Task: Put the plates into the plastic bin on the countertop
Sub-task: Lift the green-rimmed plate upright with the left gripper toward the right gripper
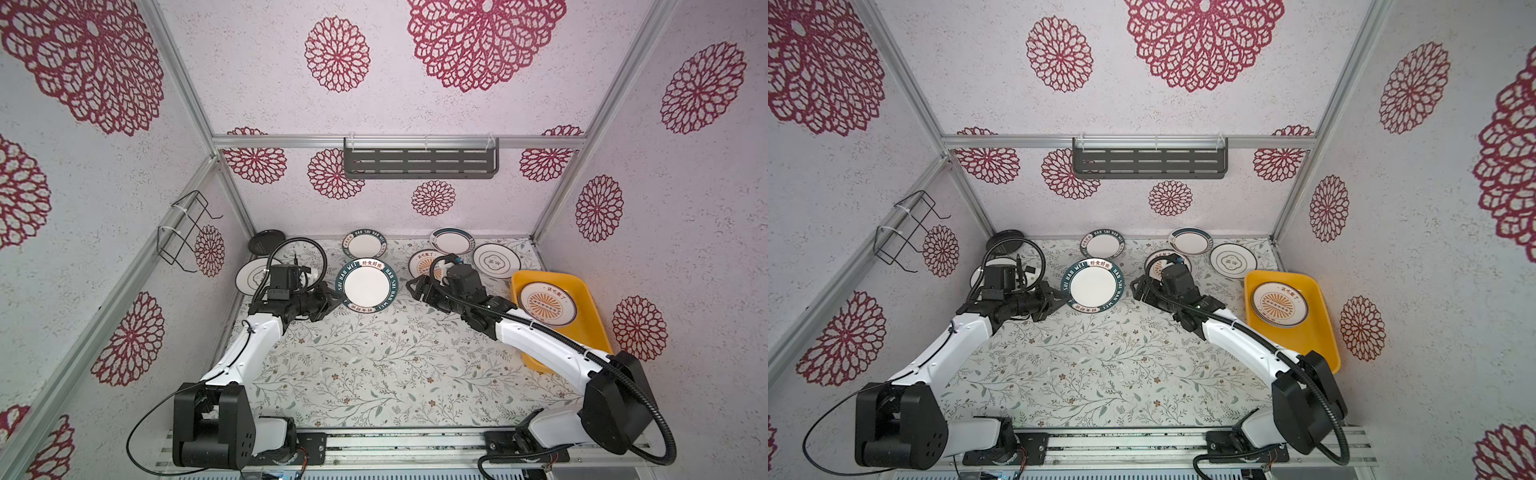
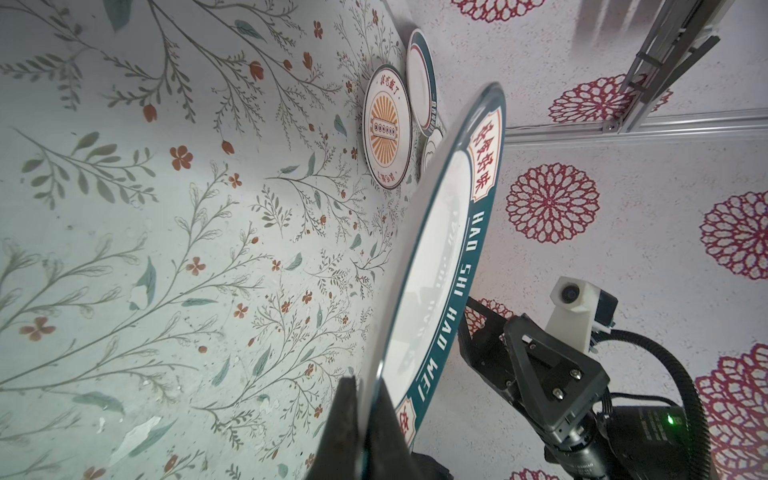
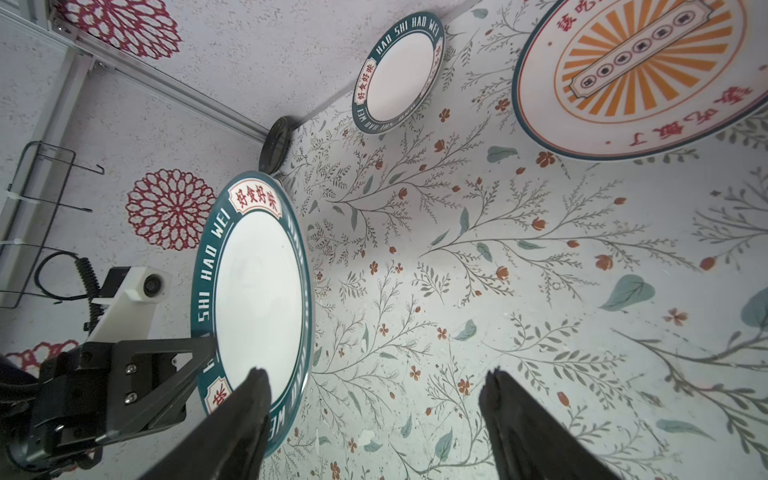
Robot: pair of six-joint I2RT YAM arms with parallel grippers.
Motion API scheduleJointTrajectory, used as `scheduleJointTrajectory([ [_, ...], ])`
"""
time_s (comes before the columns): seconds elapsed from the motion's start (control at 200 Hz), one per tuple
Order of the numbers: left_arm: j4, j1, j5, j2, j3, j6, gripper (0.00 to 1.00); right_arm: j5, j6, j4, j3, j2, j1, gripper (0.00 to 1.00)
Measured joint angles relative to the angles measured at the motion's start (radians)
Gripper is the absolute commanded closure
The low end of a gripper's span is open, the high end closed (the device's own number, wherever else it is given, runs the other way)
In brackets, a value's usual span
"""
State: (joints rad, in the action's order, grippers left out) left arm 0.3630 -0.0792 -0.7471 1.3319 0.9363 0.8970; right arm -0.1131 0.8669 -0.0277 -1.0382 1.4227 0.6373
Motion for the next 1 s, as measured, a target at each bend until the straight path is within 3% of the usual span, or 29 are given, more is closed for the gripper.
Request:
scheduleJointTrajectory([
  [0.11, 0.002, -0.042, -0.016, 0.000, 0.043, -0.012, 1.00, -0.015, 0.000, 0.010, -0.013, 0.020, 0.002, 0.25],
  [0.23, 0.005, -0.070, -0.024, 0.004, 0.072, -0.023, 1.00, -0.025, 0.001, 0.026, -0.019, 0.026, 0.003, 0.35],
  [0.375, 0.013, -0.082, -0.027, 0.017, 0.077, -0.030, 1.00, -0.024, 0.004, 0.037, -0.020, 0.026, 0.003, 0.53],
  [0.585, 0.021, -0.096, -0.018, 0.027, 0.079, -0.032, 0.99, -0.023, 0.016, 0.054, -0.016, 0.023, 0.005, 0.90],
  [0.731, 0.030, -0.100, -0.007, 0.032, 0.080, -0.017, 0.94, -0.023, 0.043, 0.072, -0.010, 0.005, 0.007, 1.00],
  [0.816, 0.033, -0.102, -0.002, 0.032, 0.089, -0.016, 0.80, -0.024, 0.049, 0.076, -0.005, 0.002, 0.007, 1.00],
  [0.856, 0.039, -0.105, 0.003, 0.032, 0.095, -0.018, 0.66, -0.023, 0.052, 0.077, -0.005, 0.002, 0.007, 1.00],
  [0.916, 0.048, -0.108, 0.010, 0.033, 0.105, -0.023, 0.55, -0.022, 0.052, 0.075, -0.002, 0.002, 0.007, 1.00],
  [0.956, 0.056, -0.110, 0.021, 0.033, 0.117, -0.025, 0.40, -0.019, 0.052, 0.073, 0.000, 0.002, 0.007, 1.00],
  [1.001, 0.063, -0.111, 0.029, 0.033, 0.132, -0.037, 0.36, -0.016, 0.052, 0.070, 0.003, 0.002, 0.006, 1.00],
])
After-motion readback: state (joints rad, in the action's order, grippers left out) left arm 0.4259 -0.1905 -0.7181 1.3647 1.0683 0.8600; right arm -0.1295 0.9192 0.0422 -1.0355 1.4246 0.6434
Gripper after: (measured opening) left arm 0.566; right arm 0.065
